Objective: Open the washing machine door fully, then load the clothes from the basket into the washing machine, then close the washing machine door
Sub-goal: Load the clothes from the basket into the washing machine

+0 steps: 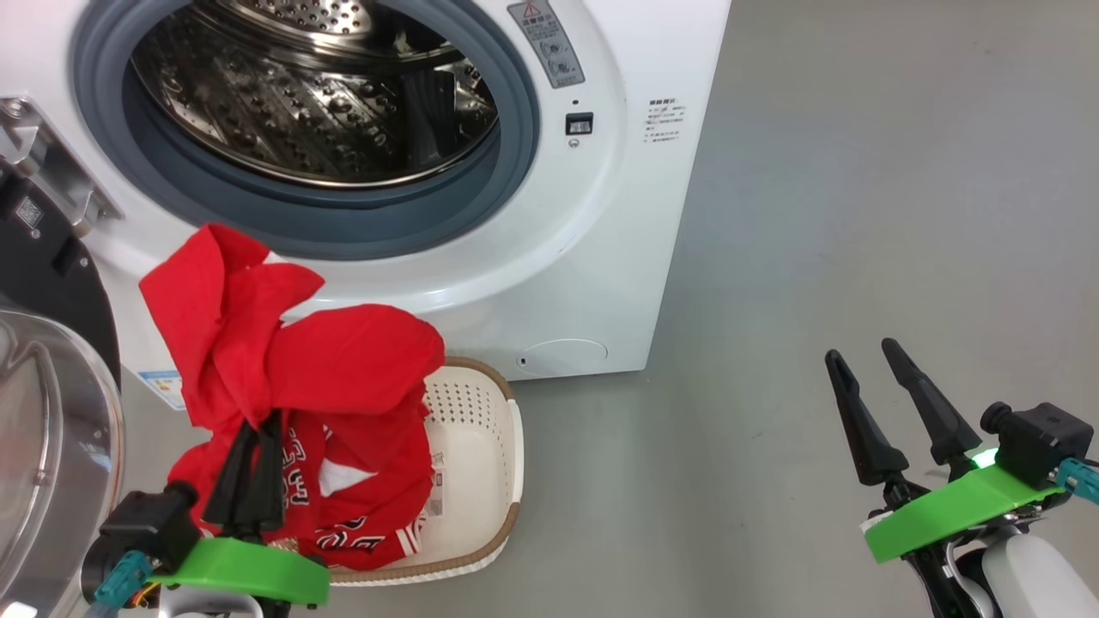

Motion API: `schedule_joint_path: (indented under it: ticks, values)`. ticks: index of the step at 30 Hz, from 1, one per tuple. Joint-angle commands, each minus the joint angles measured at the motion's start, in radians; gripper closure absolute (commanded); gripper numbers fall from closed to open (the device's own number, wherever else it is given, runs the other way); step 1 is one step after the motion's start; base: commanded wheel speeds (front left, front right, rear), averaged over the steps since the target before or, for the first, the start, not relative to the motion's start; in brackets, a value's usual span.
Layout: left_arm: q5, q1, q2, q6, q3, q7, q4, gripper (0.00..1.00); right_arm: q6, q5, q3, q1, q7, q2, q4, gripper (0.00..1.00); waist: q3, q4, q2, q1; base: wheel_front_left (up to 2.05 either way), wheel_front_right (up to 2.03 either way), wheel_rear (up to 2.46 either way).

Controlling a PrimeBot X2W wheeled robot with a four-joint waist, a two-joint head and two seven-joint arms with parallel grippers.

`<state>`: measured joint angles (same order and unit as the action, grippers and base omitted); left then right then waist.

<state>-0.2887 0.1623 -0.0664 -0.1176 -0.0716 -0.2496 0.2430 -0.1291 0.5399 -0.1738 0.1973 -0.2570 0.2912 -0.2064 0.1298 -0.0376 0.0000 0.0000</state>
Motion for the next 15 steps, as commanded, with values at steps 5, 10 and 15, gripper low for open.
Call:
schedule_joint_path:
  ticks: [5, 10, 15]
  values:
    - [-0.006, 0.004, -0.015, 0.009, 0.023, -0.012, -0.044, 1.0, -0.002, 0.002, -0.013, -0.02, -0.005, 0.016, 0.026, 0.0, -0.003, 0.002, 0.0, 0.0, 0.0, 0.0, 0.0]
    - [-0.008, 0.007, -0.015, 0.013, 0.018, -0.012, -0.048, 1.0, -0.002, 0.003, -0.014, -0.018, -0.005, 0.019, 0.028, 0.0, 0.001, 0.003, 0.0, 0.0, 0.0, 0.0, 0.0]
    - [-0.01, 0.011, -0.016, 0.016, 0.016, -0.012, -0.049, 1.0, -0.002, 0.003, -0.016, -0.015, -0.005, 0.019, 0.027, 0.0, 0.003, 0.002, 0.0, 0.0, 0.0, 0.0, 0.0]
